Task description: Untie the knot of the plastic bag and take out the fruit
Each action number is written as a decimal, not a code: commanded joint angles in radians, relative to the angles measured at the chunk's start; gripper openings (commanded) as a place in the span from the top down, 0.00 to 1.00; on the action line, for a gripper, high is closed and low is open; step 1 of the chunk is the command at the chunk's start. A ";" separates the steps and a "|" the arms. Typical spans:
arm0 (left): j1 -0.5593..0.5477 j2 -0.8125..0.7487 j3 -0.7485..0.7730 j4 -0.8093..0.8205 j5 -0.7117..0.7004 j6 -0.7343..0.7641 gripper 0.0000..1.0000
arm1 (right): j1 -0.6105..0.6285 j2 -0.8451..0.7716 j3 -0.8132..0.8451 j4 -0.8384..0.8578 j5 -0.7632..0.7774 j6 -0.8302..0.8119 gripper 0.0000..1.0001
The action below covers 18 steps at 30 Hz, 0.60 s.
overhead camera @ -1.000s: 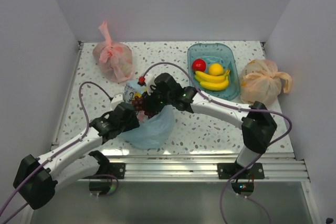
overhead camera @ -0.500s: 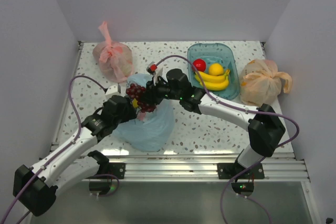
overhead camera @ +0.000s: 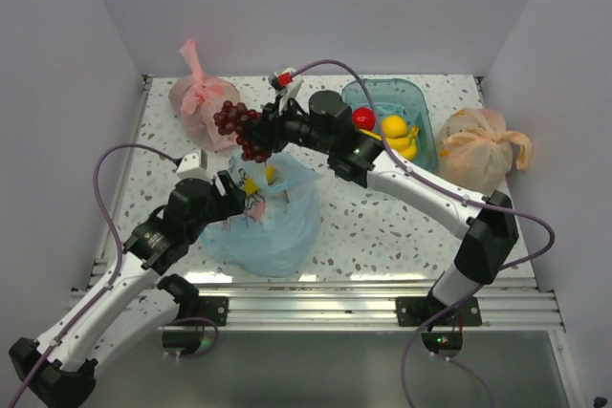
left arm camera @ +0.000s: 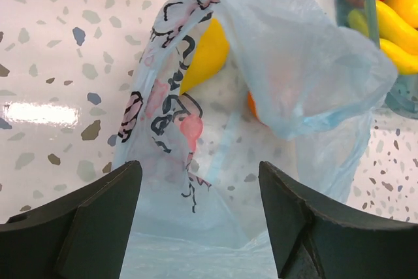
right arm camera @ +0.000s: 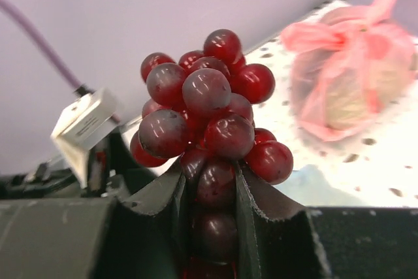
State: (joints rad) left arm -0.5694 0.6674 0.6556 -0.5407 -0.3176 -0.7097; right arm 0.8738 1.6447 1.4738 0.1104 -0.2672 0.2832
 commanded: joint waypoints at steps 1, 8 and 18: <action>0.006 0.027 0.045 -0.019 -0.035 0.042 0.22 | -0.068 -0.042 0.071 -0.104 0.153 -0.053 1.00; 0.006 0.044 0.016 0.010 -0.095 0.101 0.08 | -0.303 -0.077 0.054 -0.261 0.339 -0.153 1.00; 0.008 -0.006 -0.070 0.110 -0.121 0.213 0.00 | -0.619 0.137 0.127 -0.311 0.375 -0.067 0.91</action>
State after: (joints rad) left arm -0.5694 0.6697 0.5957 -0.5049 -0.4046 -0.5613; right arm 0.2947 1.7035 1.5295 -0.1879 0.0994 0.1734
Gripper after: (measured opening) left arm 0.997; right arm 0.267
